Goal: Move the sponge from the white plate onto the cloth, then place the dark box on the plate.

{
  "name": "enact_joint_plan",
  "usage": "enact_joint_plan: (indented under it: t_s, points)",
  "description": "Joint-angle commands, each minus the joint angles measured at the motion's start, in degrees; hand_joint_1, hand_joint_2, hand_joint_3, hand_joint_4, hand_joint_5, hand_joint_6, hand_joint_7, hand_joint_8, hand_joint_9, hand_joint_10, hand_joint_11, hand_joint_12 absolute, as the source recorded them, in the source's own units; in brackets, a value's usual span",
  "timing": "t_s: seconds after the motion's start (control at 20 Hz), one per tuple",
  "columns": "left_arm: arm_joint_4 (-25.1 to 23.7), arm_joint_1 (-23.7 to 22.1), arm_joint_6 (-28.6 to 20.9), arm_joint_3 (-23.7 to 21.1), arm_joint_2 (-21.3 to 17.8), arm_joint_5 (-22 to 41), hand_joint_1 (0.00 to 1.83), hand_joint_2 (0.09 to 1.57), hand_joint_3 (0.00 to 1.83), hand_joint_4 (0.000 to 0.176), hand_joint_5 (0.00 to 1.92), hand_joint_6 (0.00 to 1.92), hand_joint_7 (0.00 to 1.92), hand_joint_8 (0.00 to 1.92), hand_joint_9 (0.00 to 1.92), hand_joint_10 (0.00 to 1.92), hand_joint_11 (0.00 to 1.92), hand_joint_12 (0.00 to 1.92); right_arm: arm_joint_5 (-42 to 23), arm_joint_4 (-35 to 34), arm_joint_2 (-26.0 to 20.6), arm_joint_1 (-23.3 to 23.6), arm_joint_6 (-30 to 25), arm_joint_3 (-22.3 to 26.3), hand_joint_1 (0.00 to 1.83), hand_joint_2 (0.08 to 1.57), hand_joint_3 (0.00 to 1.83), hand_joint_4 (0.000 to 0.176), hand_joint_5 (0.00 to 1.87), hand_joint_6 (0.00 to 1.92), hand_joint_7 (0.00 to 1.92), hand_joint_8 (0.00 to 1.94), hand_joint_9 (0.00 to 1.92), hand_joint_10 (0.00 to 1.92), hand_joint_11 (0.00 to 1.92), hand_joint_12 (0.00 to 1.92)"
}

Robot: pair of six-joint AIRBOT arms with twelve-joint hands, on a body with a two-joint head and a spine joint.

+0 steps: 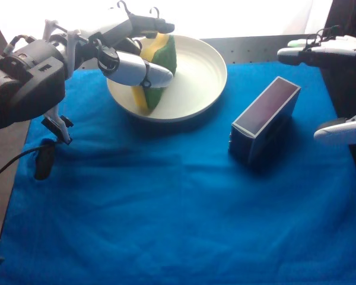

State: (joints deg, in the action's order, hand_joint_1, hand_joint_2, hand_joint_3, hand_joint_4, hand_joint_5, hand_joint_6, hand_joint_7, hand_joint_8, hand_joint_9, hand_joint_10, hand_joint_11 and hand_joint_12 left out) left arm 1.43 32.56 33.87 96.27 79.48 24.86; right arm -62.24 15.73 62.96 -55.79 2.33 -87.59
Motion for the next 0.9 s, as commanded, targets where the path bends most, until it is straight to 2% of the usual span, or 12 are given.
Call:
enact_joint_plan:
  t_s: [0.0,0.05,0.1,0.2,0.25,0.3,0.35,0.45,0.5,0.55,0.65,0.85]
  points:
    - [0.4,-0.2,-0.2,-0.1,0.0,5.8,0.96,1.00,0.00,0.074,0.42,0.00,0.39,0.00,0.86,0.07,0.08,1.07,-6.0,-3.0,0.0,1.0,-0.6,-0.2,0.83,0.97,0.00,0.135,0.27,0.00,0.19,0.01,0.17,0.01,0.04,0.40]
    - [0.4,-0.2,-0.2,-0.1,0.1,5.7,0.98,1.02,0.00,0.073,0.42,0.00,0.40,0.00,0.98,0.12,0.24,1.20,-6.0,-3.0,0.0,1.0,-0.6,-0.2,0.83,0.97,0.01,0.135,0.27,0.00,0.19,0.00,0.17,0.00,0.03,0.40]
    - [0.4,-0.2,-0.2,-0.1,0.1,5.7,1.05,1.03,0.00,0.070,0.44,0.00,0.41,0.00,0.84,0.05,0.05,1.02,-6.0,-3.0,0.0,1.0,-0.6,-0.2,0.81,0.98,0.01,0.135,0.27,0.00,0.19,0.00,0.17,0.00,0.02,0.40]
    - [0.4,-0.2,-0.2,-0.1,0.1,5.9,1.21,1.09,0.00,0.065,0.49,0.00,0.44,0.00,1.06,0.08,0.06,1.05,-6.0,-3.0,0.0,1.0,-0.6,-0.2,0.80,0.97,0.00,0.151,0.28,0.01,0.20,0.01,0.18,0.01,0.03,0.40]
    - [0.4,-0.2,-0.2,-0.2,0.1,6.0,1.52,1.01,0.07,0.052,0.50,0.01,0.46,0.01,1.00,0.83,0.07,1.12,-6.0,-3.0,0.1,1.0,-0.6,-0.2,0.79,0.97,0.00,0.153,0.29,0.01,0.21,0.01,0.19,0.01,0.03,0.41]
    - [0.4,-0.2,-0.2,-0.2,0.1,6.0,1.59,1.05,0.03,0.065,0.52,0.00,0.47,0.00,0.92,1.09,0.01,1.00,-6.0,-3.0,0.1,1.0,-0.6,-0.2,0.79,0.97,0.00,0.156,0.29,0.01,0.21,0.01,0.19,0.01,0.03,0.41]
    - [0.4,-0.2,-0.2,-0.2,0.2,5.9,1.60,1.06,0.01,0.067,0.52,0.00,0.47,0.00,0.90,1.15,0.00,0.91,-6.0,-3.0,0.1,1.0,-0.7,-0.2,0.79,0.98,0.00,0.151,0.29,0.01,0.21,0.01,0.19,0.01,0.03,0.41]
    - [0.4,-0.2,-0.2,-0.2,0.2,5.9,1.61,1.12,0.00,0.034,0.62,0.01,0.65,0.02,0.79,1.33,0.21,1.23,-6.0,-3.0,0.1,1.0,-0.8,-0.2,0.81,0.98,0.01,0.149,0.29,0.00,0.21,0.00,0.18,0.00,0.01,0.41]
    - [0.4,-0.2,-0.2,-0.3,0.2,5.9,1.50,1.14,0.01,0.000,0.77,0.02,0.81,0.88,0.80,1.40,0.30,1.27,-6.0,-3.0,0.1,1.0,-0.8,-0.2,0.80,0.99,0.01,0.152,0.28,0.00,0.21,0.00,0.18,0.00,0.01,0.42]
    - [0.4,-0.2,-0.2,-0.4,0.1,6.2,1.39,1.17,0.00,0.000,0.77,0.81,0.89,1.11,0.78,1.48,0.36,1.36,-6.0,-3.0,0.1,1.0,-0.8,-0.2,0.81,0.99,0.01,0.138,0.29,0.00,0.21,0.00,0.18,0.00,0.01,0.43]
    - [-0.1,-0.2,-0.2,-1.0,-0.3,6.7,1.25,1.15,0.00,0.000,0.92,0.85,0.93,1.28,0.72,0.97,0.28,1.60,-6.0,-3.0,0.1,1.0,-0.9,-0.2,0.78,0.99,0.00,0.154,0.29,0.00,0.22,0.00,0.19,0.00,0.00,0.49]
    - [-0.5,-0.3,-0.2,-3.7,-2.1,10.4,1.25,1.13,0.00,0.000,1.06,0.67,0.89,1.31,0.78,0.98,0.50,1.61,-6.0,-3.0,0.1,1.0,-1.0,-0.2,0.79,1.00,0.00,0.122,0.29,0.00,0.23,0.00,0.20,0.00,0.01,0.49]
